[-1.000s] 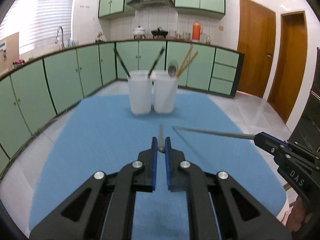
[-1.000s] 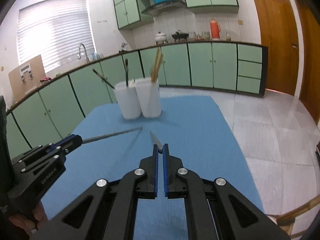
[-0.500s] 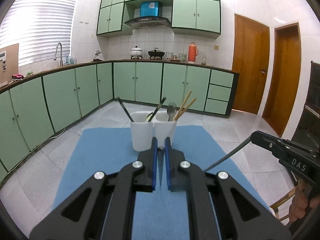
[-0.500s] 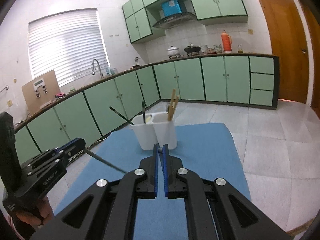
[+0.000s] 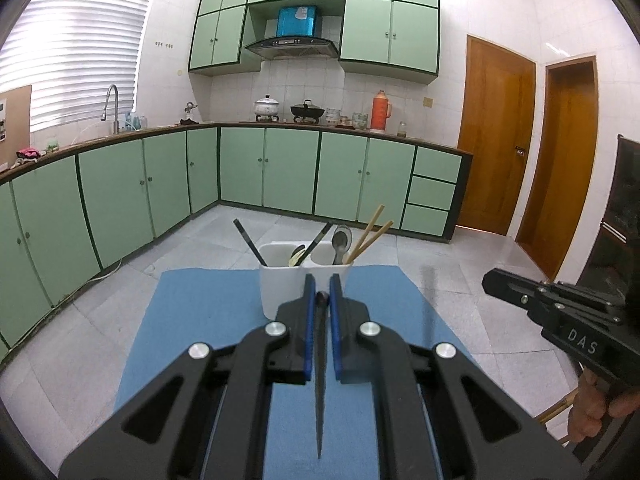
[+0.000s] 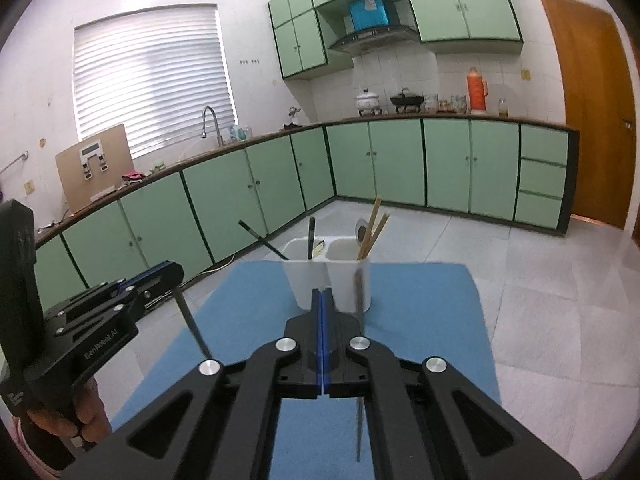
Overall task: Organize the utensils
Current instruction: 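Lift both grey chopsticks upright and carry them over the white holder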
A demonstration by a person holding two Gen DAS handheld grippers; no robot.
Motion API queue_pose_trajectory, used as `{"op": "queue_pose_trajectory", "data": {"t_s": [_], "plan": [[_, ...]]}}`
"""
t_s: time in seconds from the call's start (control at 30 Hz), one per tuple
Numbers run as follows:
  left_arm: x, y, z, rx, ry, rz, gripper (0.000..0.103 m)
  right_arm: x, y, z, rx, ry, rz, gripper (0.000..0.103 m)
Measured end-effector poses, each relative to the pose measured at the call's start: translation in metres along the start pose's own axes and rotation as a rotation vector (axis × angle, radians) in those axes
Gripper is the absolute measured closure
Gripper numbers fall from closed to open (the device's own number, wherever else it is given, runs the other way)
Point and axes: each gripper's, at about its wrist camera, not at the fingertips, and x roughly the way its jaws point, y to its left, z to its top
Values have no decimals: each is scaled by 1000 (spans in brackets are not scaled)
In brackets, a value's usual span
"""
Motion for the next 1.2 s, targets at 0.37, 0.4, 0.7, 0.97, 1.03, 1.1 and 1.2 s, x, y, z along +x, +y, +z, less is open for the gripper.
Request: {"op": "queue_pose_trajectory", "data": {"t_s": [0.37,0.4,0.7,0.97,1.03,1.1,1.2], "plan": [[6,11,-3,-30,13,1,97,28,-12,-14,29,86,-21,103],[6,12,-3,-32,13,1,97,36,-17,-16,45,103,-23,102],[14,19,-4,-38,8,0,97,120,-55,-38,96,244,-64,96],[35,32,11,-60,-9,0,97,189,-70,-43,97,338,-45,95],[41,35,17,-63,-18,2,97,205,-71,-42,97,359,-47,95],[47,40,22,-69,-29,6,97,221,-74,-44,100,380,-49,90],[59,47,28,-76,-42,22,97,237,-79,-49,108,405,-54,85]]}}
